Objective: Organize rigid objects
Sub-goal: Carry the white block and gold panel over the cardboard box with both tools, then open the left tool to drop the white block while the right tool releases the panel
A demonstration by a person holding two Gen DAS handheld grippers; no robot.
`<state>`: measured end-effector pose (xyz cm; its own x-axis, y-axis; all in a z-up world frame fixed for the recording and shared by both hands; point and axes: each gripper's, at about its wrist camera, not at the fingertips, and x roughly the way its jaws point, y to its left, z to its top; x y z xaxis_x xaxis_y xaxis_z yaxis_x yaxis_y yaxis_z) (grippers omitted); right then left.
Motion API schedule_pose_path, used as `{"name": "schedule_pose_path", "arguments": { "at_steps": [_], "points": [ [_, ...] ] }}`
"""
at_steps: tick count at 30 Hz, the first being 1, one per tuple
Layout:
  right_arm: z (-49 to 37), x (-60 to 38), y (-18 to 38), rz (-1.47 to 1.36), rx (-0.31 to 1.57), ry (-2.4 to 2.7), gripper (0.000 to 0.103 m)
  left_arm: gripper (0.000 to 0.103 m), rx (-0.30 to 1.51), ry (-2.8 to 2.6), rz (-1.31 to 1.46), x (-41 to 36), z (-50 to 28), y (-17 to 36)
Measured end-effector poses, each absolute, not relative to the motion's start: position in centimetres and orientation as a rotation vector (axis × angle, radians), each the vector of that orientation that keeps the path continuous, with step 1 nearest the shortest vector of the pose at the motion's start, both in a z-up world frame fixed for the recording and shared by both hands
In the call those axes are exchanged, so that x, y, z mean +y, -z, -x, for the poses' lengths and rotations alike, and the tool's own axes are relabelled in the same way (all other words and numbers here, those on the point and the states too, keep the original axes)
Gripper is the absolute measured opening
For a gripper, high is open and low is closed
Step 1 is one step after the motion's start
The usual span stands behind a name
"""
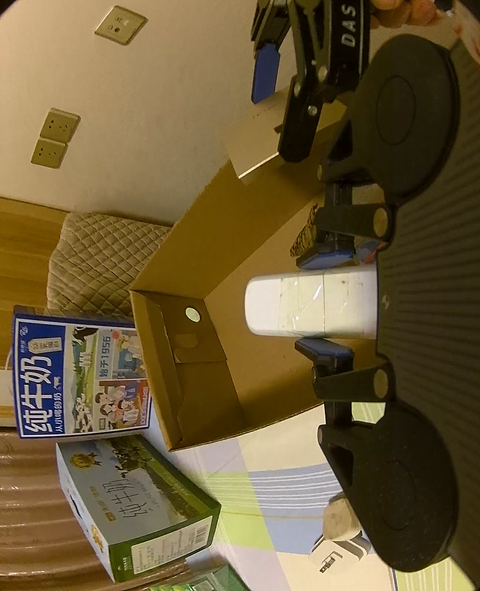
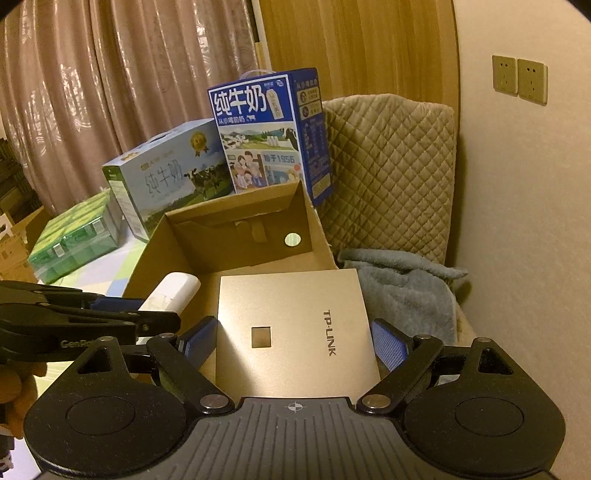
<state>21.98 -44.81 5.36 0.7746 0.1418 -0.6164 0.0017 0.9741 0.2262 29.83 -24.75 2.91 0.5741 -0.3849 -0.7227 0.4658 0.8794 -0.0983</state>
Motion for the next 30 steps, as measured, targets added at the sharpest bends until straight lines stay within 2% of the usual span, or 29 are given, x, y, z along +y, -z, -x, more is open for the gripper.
{"name": "schedule_pose_path", "arguments": {
  "at_steps": [20, 30],
  "points": [
    [-23.8, -45.0, -5.0, -0.248, 0.662, -0.077, 0.085, 0.035, 0.827, 0.463, -0.080, -24.8, -32.3, -1.1],
    [-23.5, -44.9, -5.2, -0.250, 0.669, -0.073, 0.085, 0.038, 0.771, 0.434, -0.071, -23.5, -31.3, -3.1]
  ]
}}
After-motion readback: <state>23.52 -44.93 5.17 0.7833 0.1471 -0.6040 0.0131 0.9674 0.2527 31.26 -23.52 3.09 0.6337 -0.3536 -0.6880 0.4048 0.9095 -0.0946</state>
